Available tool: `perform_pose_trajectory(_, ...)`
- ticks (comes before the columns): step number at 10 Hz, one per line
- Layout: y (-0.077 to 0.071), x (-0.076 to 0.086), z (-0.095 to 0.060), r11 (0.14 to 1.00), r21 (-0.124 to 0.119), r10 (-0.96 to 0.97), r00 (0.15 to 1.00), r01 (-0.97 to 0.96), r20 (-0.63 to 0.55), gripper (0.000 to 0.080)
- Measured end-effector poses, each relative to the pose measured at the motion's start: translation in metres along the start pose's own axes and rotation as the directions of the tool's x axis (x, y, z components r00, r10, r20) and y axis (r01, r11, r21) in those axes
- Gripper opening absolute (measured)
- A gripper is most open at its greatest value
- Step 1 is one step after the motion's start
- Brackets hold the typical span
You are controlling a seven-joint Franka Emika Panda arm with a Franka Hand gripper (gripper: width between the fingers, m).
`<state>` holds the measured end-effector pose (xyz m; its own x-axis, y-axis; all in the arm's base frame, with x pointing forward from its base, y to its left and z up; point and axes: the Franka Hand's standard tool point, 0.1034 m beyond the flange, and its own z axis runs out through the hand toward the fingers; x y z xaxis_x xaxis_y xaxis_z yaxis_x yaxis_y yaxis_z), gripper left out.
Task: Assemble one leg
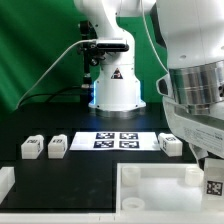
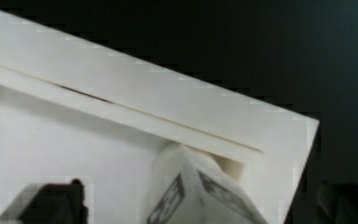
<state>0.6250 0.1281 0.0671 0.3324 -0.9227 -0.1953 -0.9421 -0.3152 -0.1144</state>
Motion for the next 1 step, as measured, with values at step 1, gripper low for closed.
perform_pose_trajectory(1,0.0000,0.0000,0.0000,1.000,0.000,0.000,1.000,0.000,0.000,0.0649)
